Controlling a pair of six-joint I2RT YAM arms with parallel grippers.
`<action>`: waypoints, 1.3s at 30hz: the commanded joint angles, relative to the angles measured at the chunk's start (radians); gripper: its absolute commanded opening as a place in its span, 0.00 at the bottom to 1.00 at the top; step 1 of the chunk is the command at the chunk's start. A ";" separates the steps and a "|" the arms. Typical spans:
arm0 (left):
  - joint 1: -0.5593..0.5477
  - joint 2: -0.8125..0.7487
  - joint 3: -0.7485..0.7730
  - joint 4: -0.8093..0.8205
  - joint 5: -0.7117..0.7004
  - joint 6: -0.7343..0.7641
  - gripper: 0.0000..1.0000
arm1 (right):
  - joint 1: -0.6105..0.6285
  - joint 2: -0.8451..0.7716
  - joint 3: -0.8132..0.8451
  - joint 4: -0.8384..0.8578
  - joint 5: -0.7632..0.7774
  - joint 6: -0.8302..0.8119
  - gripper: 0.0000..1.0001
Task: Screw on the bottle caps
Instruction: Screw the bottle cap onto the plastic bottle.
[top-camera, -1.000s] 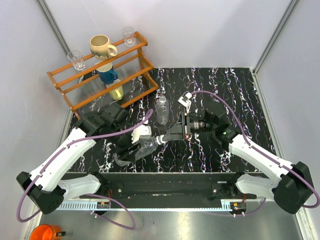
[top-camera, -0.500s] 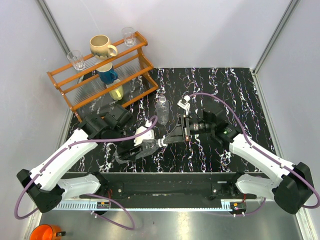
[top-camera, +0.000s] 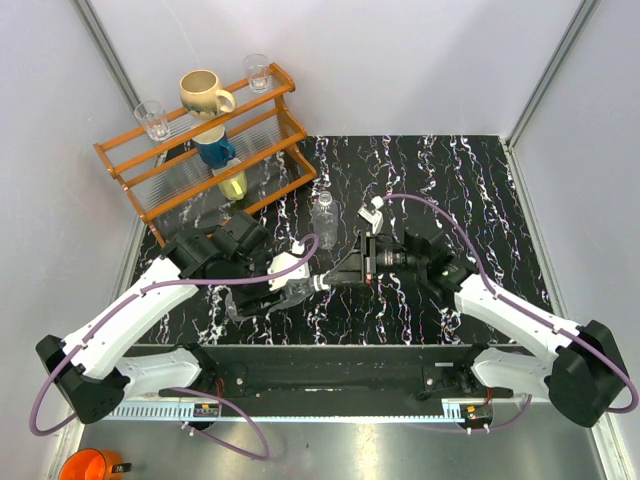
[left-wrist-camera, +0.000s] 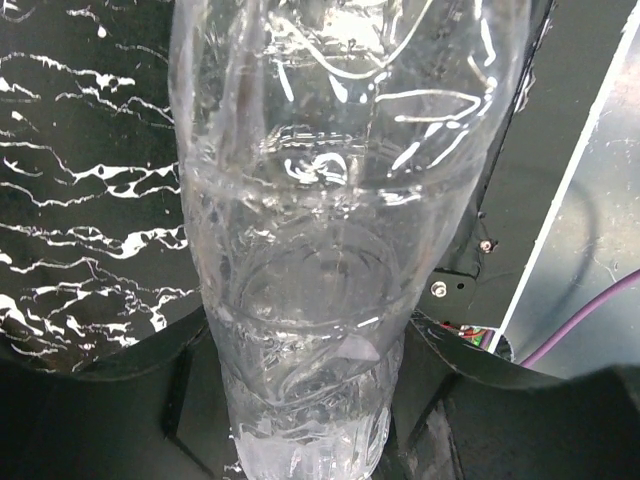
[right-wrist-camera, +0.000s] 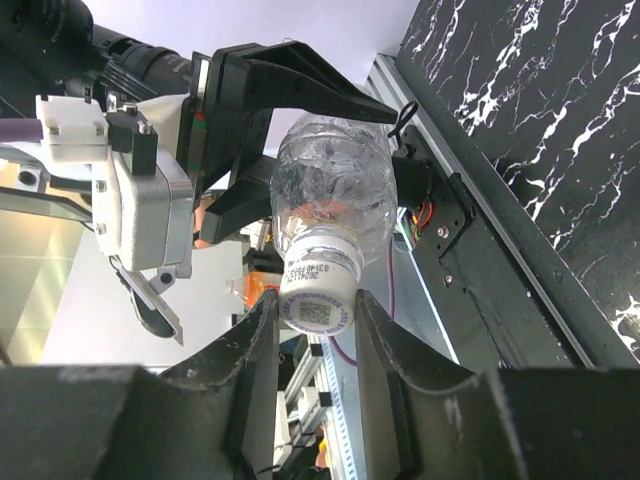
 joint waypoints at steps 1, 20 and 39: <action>0.004 0.005 0.035 0.230 -0.026 -0.075 0.00 | 0.081 0.039 -0.045 0.194 0.018 0.112 0.00; 0.043 -0.018 0.045 0.273 -0.024 -0.124 0.00 | 0.133 0.060 -0.076 0.283 0.099 0.172 0.08; 0.068 -0.040 0.084 0.214 0.187 -0.093 0.00 | 0.132 0.011 0.002 0.110 0.101 0.091 0.31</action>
